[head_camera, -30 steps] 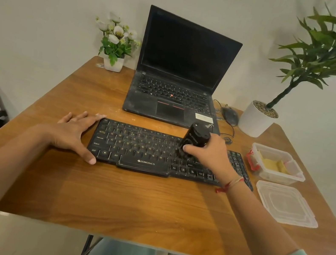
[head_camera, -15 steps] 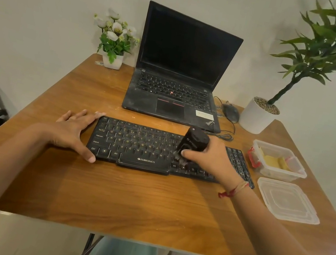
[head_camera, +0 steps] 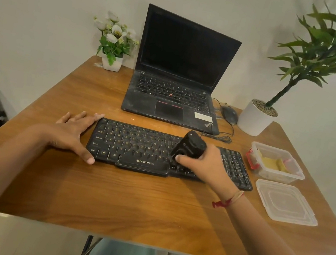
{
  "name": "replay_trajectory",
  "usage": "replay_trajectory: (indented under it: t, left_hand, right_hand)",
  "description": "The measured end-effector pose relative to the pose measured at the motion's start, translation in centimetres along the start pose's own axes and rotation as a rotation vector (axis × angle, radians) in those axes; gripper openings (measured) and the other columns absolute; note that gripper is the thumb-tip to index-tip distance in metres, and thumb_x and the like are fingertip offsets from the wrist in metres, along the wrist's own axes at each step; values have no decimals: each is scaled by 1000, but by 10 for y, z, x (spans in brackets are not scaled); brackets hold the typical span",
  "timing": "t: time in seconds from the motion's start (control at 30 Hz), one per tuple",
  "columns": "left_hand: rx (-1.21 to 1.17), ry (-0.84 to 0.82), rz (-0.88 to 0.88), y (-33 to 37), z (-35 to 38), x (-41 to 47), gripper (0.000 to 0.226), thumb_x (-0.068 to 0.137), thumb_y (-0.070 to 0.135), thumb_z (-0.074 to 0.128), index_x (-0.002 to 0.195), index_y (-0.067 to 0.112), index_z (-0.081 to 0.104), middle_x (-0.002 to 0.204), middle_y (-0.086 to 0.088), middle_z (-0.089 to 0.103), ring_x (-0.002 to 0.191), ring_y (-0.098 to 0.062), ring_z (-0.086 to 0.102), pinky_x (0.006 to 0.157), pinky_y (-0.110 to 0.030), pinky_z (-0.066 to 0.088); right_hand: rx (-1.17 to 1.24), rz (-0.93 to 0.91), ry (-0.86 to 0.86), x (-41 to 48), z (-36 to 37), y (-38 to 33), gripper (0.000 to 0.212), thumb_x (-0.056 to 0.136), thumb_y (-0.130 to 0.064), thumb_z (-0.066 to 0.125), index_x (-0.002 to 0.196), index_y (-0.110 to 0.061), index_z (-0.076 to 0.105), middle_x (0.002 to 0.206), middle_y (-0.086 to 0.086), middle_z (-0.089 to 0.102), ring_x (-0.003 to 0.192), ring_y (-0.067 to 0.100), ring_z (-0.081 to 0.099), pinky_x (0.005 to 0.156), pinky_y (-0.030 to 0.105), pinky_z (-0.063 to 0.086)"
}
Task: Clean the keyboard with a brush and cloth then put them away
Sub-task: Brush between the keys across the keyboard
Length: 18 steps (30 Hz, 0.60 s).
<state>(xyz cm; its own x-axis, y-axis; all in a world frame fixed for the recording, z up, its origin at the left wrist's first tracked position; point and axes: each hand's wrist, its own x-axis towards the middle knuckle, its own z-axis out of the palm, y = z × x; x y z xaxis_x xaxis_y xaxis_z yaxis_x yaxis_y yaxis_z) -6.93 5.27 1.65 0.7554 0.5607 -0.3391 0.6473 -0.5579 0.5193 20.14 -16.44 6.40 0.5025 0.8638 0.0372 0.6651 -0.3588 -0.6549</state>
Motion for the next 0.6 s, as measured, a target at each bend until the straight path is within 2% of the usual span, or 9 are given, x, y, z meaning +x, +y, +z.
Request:
replay_trajectory:
  t: [0.07, 0.13, 0.2, 0.33, 0.4, 0.5, 0.6]
  left_hand:
    - [3, 6, 0, 0, 1, 0, 152, 19, 86, 63, 143, 44, -15, 158, 1, -5, 139, -6, -18, 110, -35, -21]
    - [10, 7, 3, -1, 0, 1, 152, 19, 88, 62, 143, 44, -16, 158, 2, -6, 140, -7, -18, 110, -36, -22]
    - [21, -3, 4, -1, 1, 1, 151, 19, 90, 60, 142, 45, -17, 158, 3, -7, 140, -8, -18, 110, -38, -22]
    - [18, -3, -7, 2, 2, -1, 153, 17, 93, 55, 143, 43, -16, 157, 3, -9, 141, -10, -19, 111, -39, -22]
    - [14, 7, -16, 4, 1, -1, 152, 17, 93, 54, 143, 44, -15, 157, 3, -10, 141, -10, -18, 111, -39, -21]
    - [11, 25, -20, 4, 2, 0, 152, 16, 93, 55, 144, 45, -12, 158, 3, -7, 141, -10, -16, 112, -40, -20]
    - [3, 40, -21, 3, 3, 0, 148, 19, 90, 58, 144, 46, -10, 158, 1, -4, 142, -9, -14, 112, -40, -20]
  right_hand:
    - [1, -59, -46, -5, 8, -3, 22, 67, -22, 80, 76, -13, 62, 78, 4, 69, 76, 15, 65, 66, 29, 53]
    - [44, -30, -35, 2, 5, -2, 24, 68, -22, 81, 81, -13, 63, 82, 4, 70, 78, 15, 66, 68, 29, 55]
    - [66, 30, 20, 11, -2, 4, 31, 68, -23, 81, 92, -10, 65, 88, 5, 70, 83, 16, 66, 74, 34, 57]
    - [-63, 6, 160, 17, -11, 7, 33, 69, -27, 79, 89, -5, 65, 85, 6, 69, 82, 18, 64, 74, 39, 55]
    - [-26, 4, 112, 11, -6, 1, 31, 68, -27, 79, 86, -6, 65, 83, 6, 69, 79, 20, 65, 71, 37, 56]
    - [-14, -64, -57, -4, 8, -8, 21, 68, -23, 80, 72, -15, 61, 77, 5, 69, 77, 21, 66, 68, 35, 54]
    - [-1, -34, -50, 1, 1, -5, 22, 70, -21, 79, 77, -20, 59, 82, 3, 68, 79, 17, 66, 70, 32, 55]
